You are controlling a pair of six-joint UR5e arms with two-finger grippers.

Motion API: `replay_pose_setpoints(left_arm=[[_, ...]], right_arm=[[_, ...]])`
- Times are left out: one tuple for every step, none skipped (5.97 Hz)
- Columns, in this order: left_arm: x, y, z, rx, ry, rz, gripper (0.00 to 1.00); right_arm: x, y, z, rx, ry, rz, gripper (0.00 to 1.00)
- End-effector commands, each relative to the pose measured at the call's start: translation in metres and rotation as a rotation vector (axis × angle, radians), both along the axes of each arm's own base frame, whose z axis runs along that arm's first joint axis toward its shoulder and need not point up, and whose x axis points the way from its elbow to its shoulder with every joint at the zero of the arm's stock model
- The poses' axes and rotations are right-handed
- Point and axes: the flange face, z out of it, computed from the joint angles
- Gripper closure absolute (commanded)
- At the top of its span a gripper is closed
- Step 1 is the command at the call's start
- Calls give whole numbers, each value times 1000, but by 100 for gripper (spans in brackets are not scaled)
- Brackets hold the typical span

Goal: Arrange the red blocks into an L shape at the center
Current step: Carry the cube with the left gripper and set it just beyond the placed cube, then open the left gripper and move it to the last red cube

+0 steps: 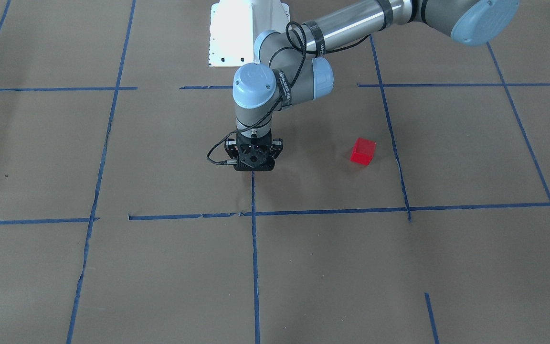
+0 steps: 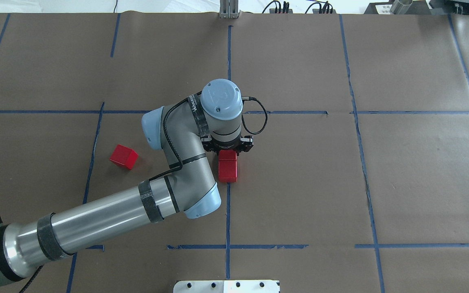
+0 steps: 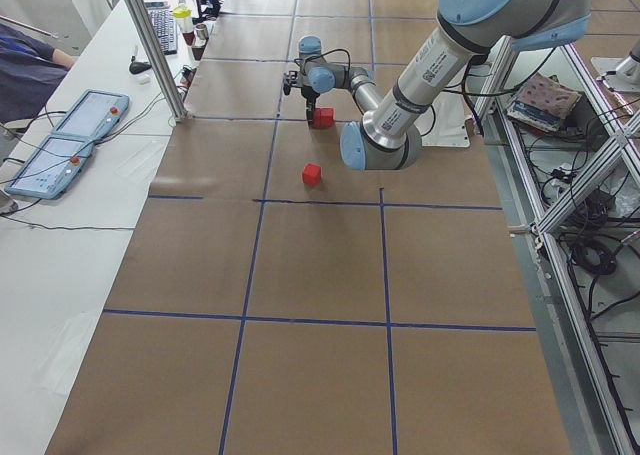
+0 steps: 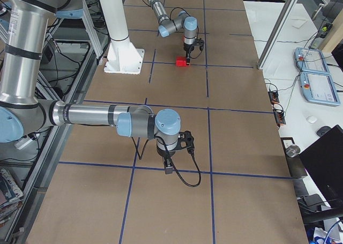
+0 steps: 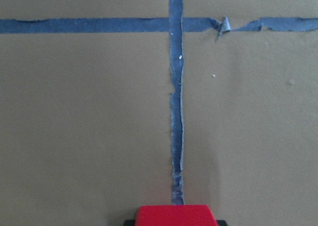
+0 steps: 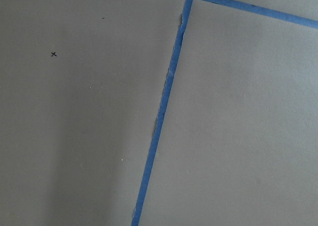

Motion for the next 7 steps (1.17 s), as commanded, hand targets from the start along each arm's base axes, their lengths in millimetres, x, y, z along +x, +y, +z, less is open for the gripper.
replay_pose_setpoints(left_arm=[[2, 3, 1, 2, -1, 6, 19], [1, 3, 3, 3, -3, 8, 0], [-1, 3, -3, 9, 6, 9, 0], [-18, -9, -17, 17, 31, -7, 0], [-43, -20, -24, 5, 8, -22, 0], [-89, -37, -26, -10, 25, 17, 0], [-140, -45, 7, 17, 42, 52, 0]], right_arm=[[0, 0, 0, -1, 0, 1, 0], [-1, 0, -1, 1, 0, 0, 0], [0, 0, -1, 1, -1, 1, 0], [0, -4, -4, 7, 0, 1, 0], [-1, -4, -3, 6, 0, 1, 0], [-1, -5, -5, 3, -1, 9, 0], [-1, -5, -5, 3, -1, 9, 0]])
